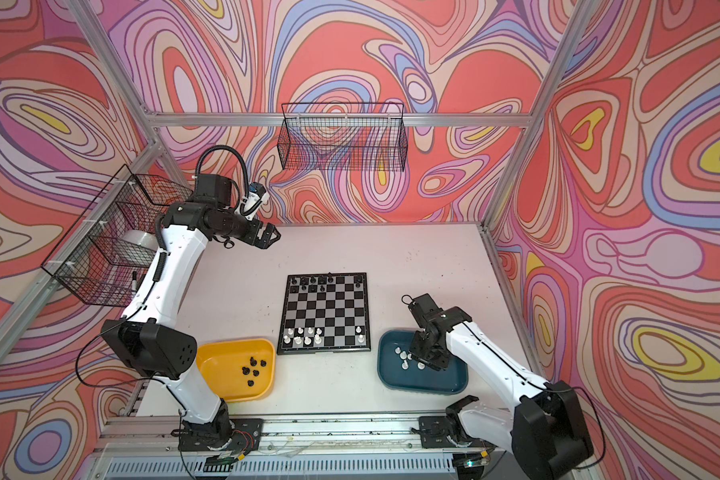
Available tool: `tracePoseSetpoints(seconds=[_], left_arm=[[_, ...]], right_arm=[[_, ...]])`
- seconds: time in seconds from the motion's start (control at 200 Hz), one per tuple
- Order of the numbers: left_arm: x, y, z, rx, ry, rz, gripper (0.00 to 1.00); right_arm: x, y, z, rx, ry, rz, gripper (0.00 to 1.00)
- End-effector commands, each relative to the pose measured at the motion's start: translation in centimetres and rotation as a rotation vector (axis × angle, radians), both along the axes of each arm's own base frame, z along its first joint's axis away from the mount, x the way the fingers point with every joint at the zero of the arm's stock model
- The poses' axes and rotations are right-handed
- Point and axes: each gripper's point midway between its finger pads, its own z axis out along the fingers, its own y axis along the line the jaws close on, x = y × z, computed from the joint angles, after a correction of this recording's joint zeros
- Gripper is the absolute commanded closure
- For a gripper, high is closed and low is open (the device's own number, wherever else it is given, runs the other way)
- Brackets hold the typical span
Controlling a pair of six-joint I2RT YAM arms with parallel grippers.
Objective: Set up the chess pieces on the board
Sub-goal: 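Lower the right gripper and grasp a white king in the teal tray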
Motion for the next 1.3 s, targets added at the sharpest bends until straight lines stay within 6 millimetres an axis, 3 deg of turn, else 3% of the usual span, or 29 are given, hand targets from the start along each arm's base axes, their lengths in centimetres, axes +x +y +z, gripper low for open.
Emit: tracePoseSetpoints(seconds=[0.0, 0.546, 1.292], left_arm=[[-0.1, -0.1, 0.5, 0.001, -0.004, 0.001, 0.00], [-0.4, -0.3, 0.5, -0.003, -0.003, -0.004, 0.00], [-0.8, -0.4, 0.5, 0.003, -0.007, -0.006, 0.00]], right_arm=[[0.1, -0.2, -0.5, -0.017, -0.008, -0.002, 0.66], [-0.3, -0.6, -1.9, -0.039, 0.001, -0.006, 0.72], [0.2, -0.6, -2.2, -0.046, -0.013, 0.011, 0.82]])
